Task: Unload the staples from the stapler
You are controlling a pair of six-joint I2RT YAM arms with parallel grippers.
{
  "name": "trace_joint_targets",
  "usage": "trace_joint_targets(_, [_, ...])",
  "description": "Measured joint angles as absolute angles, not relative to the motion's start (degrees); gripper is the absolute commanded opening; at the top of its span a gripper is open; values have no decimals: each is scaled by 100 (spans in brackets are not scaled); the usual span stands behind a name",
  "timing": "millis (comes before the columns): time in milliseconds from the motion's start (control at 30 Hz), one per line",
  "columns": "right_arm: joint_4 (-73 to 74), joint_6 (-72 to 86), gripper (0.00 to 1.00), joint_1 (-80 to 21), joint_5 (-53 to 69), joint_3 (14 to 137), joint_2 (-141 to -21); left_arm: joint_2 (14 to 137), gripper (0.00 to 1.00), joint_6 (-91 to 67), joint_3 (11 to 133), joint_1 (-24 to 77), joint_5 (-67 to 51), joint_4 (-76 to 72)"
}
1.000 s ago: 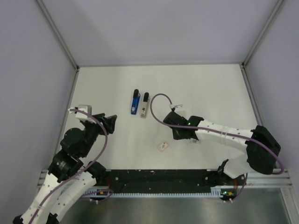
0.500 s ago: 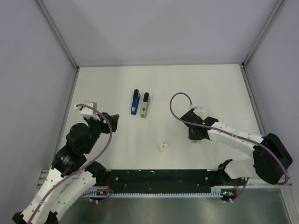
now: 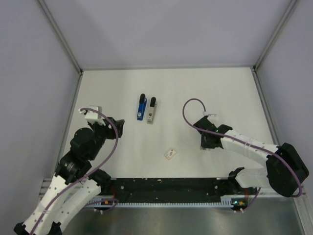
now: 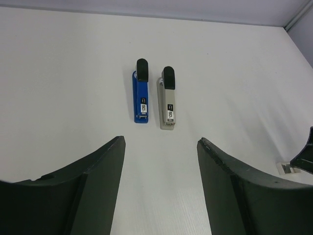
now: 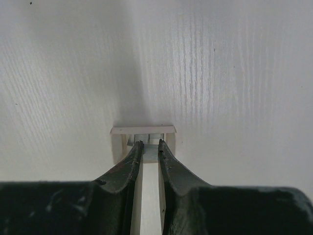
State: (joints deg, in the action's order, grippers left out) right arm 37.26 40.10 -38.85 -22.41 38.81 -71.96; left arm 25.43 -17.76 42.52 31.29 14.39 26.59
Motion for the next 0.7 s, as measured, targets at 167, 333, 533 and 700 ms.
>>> trace_joint_targets(167, [3686, 4016, 14, -3885, -2189, 3813, -7161, 2543, 66, -1778, 4252, 3105, 1420, 2659])
trace_joint_targets(333, [3649, 4032, 14, -3885, -2112, 3765, -7135, 2541, 66, -1778, 4254, 3072, 1387, 2659])
trace_joint_targets(533, [3599, 4075, 16, -3883, -2025, 3660, -7129, 2543, 66, -1778, 4252, 3039, 1315, 2659])
trace_joint_targets(700, [3566, 4110, 20, -3883, -1975, 3599, -7126, 2543, 66, -1778, 4254, 3002, 1288, 2657])
